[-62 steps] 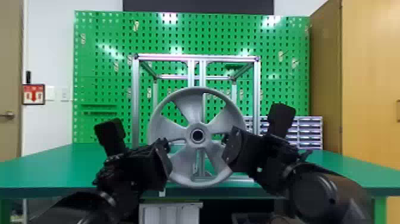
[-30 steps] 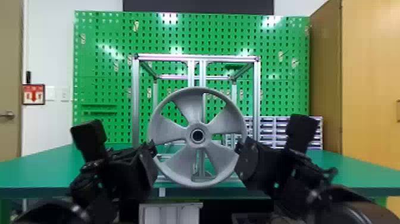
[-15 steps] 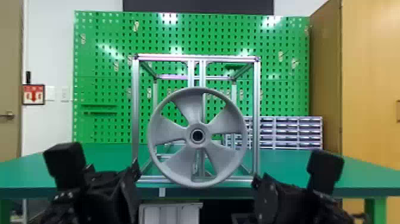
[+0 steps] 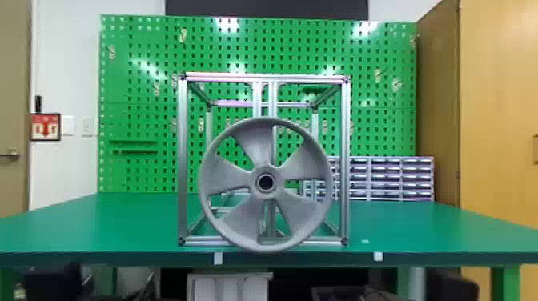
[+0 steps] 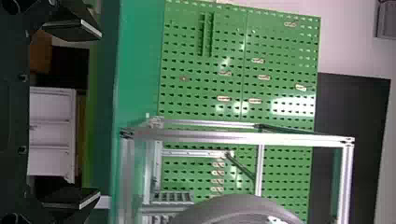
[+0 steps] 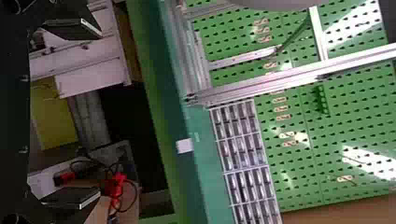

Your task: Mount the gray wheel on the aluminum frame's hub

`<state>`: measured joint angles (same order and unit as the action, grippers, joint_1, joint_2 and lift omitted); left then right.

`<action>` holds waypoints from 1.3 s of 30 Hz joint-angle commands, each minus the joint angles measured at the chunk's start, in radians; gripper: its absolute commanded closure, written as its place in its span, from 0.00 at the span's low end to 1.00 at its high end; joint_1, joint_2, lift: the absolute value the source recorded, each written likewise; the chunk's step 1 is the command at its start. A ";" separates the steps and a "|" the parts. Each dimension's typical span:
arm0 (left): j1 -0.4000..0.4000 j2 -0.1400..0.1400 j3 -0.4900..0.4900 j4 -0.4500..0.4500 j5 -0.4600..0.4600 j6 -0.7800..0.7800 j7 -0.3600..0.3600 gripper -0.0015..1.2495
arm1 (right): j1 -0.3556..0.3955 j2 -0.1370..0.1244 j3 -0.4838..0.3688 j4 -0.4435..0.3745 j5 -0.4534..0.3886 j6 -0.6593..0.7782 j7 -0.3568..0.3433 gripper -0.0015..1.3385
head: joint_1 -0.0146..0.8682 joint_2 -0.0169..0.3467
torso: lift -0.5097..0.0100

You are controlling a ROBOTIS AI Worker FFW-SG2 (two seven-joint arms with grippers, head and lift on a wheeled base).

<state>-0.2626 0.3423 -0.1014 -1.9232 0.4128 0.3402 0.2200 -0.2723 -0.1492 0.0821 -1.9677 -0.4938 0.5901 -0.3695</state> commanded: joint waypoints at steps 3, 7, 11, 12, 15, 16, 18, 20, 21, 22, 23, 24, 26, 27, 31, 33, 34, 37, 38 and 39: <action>0.097 -0.019 0.032 0.009 -0.098 -0.035 -0.021 0.09 | 0.101 0.002 -0.015 0.001 0.063 -0.053 0.055 0.09 | 0.01 0.06 | 0.02; 0.144 -0.040 0.058 0.021 -0.144 -0.053 -0.048 0.09 | 0.137 0.002 0.002 0.003 0.106 -0.053 0.060 0.09 | 0.01 0.06 | 0.02; 0.177 -0.054 0.069 0.047 -0.163 -0.083 -0.071 0.09 | 0.166 0.011 0.011 0.006 0.132 -0.075 0.067 0.09 | 0.01 0.06 | 0.02; 0.186 -0.060 0.074 0.055 -0.169 -0.098 -0.085 0.09 | 0.173 0.014 0.013 0.009 0.147 -0.085 0.075 0.09 | 0.01 0.06 | 0.02; 0.209 -0.083 0.094 0.070 -0.216 -0.121 -0.130 0.09 | 0.185 0.019 0.025 0.027 0.182 -0.138 0.096 0.09 | 0.01 0.06 | 0.02; 0.215 -0.086 0.098 0.073 -0.230 -0.122 -0.136 0.09 | 0.188 0.020 0.033 0.035 0.198 -0.148 0.103 0.09 | 0.01 0.06 | 0.02; 0.230 -0.089 0.101 0.076 -0.243 -0.125 -0.142 0.09 | 0.193 0.023 0.045 0.039 0.239 -0.162 0.107 0.09 | 0.01 0.06 | 0.02; 0.244 -0.092 0.101 0.089 -0.253 -0.152 -0.153 0.09 | 0.205 0.028 0.054 0.046 0.273 -0.185 0.109 0.09 | 0.01 0.06 | 0.02; 0.250 -0.095 0.103 0.093 -0.259 -0.164 -0.157 0.09 | 0.211 0.031 0.057 0.052 0.282 -0.200 0.109 0.09 | 0.01 0.06 | 0.02; 0.255 -0.098 0.104 0.096 -0.270 -0.175 -0.163 0.09 | 0.219 0.034 0.059 0.061 0.285 -0.219 0.109 0.09 | 0.01 0.06 | 0.02; 0.258 -0.103 0.106 0.098 -0.275 -0.179 -0.166 0.09 | 0.223 0.039 0.059 0.069 0.285 -0.233 0.109 0.09 | 0.01 0.06 | 0.02; 0.261 -0.106 0.109 0.098 -0.278 -0.182 -0.169 0.09 | 0.228 0.042 0.059 0.075 0.294 -0.245 0.110 0.09 | 0.01 0.06 | 0.02; 0.267 -0.112 0.111 0.102 -0.287 -0.190 -0.174 0.09 | 0.240 0.050 0.059 0.090 0.319 -0.263 0.110 0.09 | 0.01 0.06 | 0.02; 0.269 -0.114 0.112 0.104 -0.292 -0.191 -0.179 0.09 | 0.245 0.051 0.059 0.095 0.330 -0.273 0.112 0.09 | 0.01 0.06 | 0.02; 0.275 -0.118 0.109 0.116 -0.308 -0.211 -0.191 0.09 | 0.266 0.059 0.057 0.113 0.365 -0.299 0.112 0.10 | 0.01 0.06 | 0.02; 0.276 -0.120 0.111 0.122 -0.308 -0.221 -0.194 0.09 | 0.275 0.066 0.053 0.122 0.363 -0.308 0.112 0.10 | 0.01 0.06 | 0.02; 0.279 -0.121 0.111 0.125 -0.307 -0.225 -0.197 0.09 | 0.282 0.069 0.050 0.127 0.365 -0.311 0.112 0.10 | 0.01 0.06 | 0.02; 0.282 -0.121 0.111 0.133 -0.302 -0.228 -0.205 0.09 | 0.294 0.074 0.044 0.135 0.373 -0.320 0.112 0.10 | 0.01 0.06 | 0.02; 0.286 -0.121 0.112 0.136 -0.302 -0.233 -0.208 0.09 | 0.298 0.076 0.042 0.136 0.373 -0.325 0.112 0.10 | 0.01 0.06 | 0.02; 0.286 -0.121 0.114 0.139 -0.302 -0.239 -0.211 0.09 | 0.301 0.076 0.042 0.138 0.370 -0.326 0.112 0.10 | 0.01 0.06 | 0.02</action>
<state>0.0182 0.2212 0.0090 -1.7946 0.1084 0.1143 0.0162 0.0128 -0.0787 0.1299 -1.8388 -0.1271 0.2775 -0.2576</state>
